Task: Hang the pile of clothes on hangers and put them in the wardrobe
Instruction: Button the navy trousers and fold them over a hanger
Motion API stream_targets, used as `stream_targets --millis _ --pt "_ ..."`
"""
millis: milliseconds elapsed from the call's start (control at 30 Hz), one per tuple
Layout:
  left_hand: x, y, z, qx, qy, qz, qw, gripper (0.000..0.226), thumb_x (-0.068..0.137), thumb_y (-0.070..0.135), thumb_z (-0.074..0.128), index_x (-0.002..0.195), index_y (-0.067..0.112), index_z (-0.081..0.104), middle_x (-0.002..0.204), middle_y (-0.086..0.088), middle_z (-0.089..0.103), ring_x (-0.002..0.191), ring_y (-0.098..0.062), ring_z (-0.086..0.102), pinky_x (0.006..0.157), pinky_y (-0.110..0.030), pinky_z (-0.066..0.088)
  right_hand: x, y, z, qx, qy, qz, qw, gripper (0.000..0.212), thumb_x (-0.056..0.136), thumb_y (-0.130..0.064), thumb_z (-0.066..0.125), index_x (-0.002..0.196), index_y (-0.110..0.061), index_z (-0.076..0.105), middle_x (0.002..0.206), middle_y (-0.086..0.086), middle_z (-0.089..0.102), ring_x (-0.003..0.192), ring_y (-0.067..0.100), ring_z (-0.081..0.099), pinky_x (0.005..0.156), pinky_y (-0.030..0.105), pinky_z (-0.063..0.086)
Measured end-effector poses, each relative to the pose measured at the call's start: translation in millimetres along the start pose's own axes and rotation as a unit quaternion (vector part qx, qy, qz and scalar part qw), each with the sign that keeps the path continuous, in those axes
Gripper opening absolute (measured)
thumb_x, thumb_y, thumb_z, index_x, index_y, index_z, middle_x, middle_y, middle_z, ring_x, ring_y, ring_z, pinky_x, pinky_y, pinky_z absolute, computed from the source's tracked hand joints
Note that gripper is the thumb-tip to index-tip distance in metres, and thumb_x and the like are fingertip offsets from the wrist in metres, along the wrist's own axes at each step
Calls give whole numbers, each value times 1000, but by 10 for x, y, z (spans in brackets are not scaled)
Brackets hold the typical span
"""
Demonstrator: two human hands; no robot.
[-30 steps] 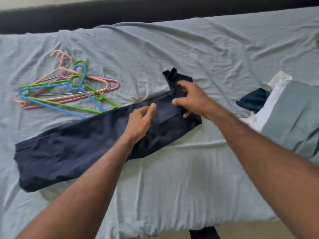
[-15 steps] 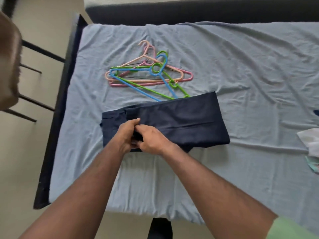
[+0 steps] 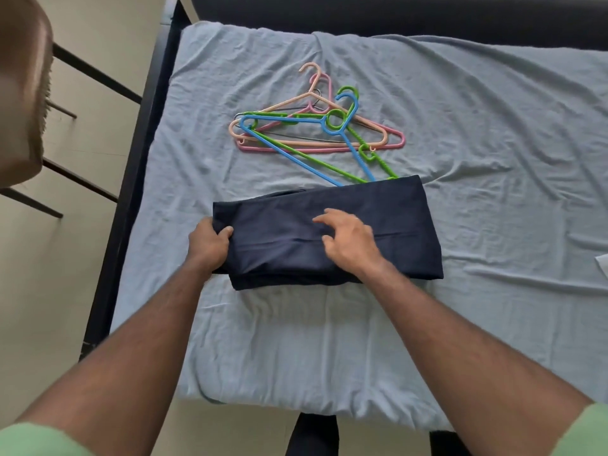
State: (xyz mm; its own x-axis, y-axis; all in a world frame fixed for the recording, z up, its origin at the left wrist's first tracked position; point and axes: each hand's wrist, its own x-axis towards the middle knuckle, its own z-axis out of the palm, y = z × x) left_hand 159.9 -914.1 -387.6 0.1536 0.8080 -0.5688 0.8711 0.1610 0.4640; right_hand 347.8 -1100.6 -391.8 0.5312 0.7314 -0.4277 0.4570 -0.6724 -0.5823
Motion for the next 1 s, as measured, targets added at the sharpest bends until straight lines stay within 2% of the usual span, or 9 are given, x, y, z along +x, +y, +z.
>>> stream_targets --millis 100,200,267,400,533,733,833,900,1000 --pt "-48 -8 8 131 49 67 988 56 90 19 72 135 13 40 129 -16 52 115 -38 55 88 -47 47 29 216 -101 -119 -55 29 991 64 90 -34 69 148 -43 44 167 -7 22 153 14 18 120 55 22" --pt "-160 110 118 316 110 286 898 69 81 37 79 138 16 47 128 -14 51 117 -36 50 92 -53 44 18 276 -98 -177 -77 35 981 84 86 -55 70 155 -52 21 170 -9 -1 156 16 -4 117 69 10" --pt "-243 234 300 363 75 375 850 75 79 57 74 140 22 49 141 -10 49 126 -33 47 101 -55 37 24 308 -66 -207 -84 38 974 94 82 -66 67 155 -55 9 169 -11 -13 155 20 -15 114 75 5" --pt "-306 368 656 474 -57 327 816 106 69 96 37 157 47 2 168 -1 -11 152 -36 3 112 -73 -2 82 446 -25 -224 -97 62 968 108 72 -86 58 152 -59 -10 165 -12 -28 152 23 -27 109 79 -5" --pt "-95 135 662 485 -82 263 830 120 53 107 27 151 54 -19 163 2 -31 154 -30 -9 108 -78 -1 159 699 -90 -245 -121 67 959 124 58 -99 52 149 -59 -22 161 -14 -37 150 20 -33 108 80 -8" --pt "45 -230 379 484 -67 275 828 114 59 106 20 154 53 -13 164 15 -27 154 -11 -4 107 -63 16 157 1002 -145 -240 -131 55 960 132 52 -102 50 150 -55 -25 160 -16 -38 149 15 -33 109 81 -5" --pt "8 -177 231 440 7 303 845 106 63 99 31 148 37 37 157 0 26 137 -27 29 97 -53 27 146 995 -159 -239 -121 46 962 130 54 -99 53 154 -52 -16 163 -15 -31 152 16 -27 110 80 -3" --pt "8 -5 235 395 42 321 860 96 63 93 40 130 24 52 131 -8 42 117 -32 41 91 -51 33 145 962 -169 -233 -83 40 968 119 61 -94 57 158 -47 4 169 -11 -13 156 18 -10 112 77 4" --pt "44 423 377 388 53 390 834 87 67 86 47 122 19 57 115 -10 48 106 -33 46 86 -49 38 227 837 -245 -238 14 18 971 87 79 -80 57 149 -32 38 159 -4 34 145 22 29 109 66 26"
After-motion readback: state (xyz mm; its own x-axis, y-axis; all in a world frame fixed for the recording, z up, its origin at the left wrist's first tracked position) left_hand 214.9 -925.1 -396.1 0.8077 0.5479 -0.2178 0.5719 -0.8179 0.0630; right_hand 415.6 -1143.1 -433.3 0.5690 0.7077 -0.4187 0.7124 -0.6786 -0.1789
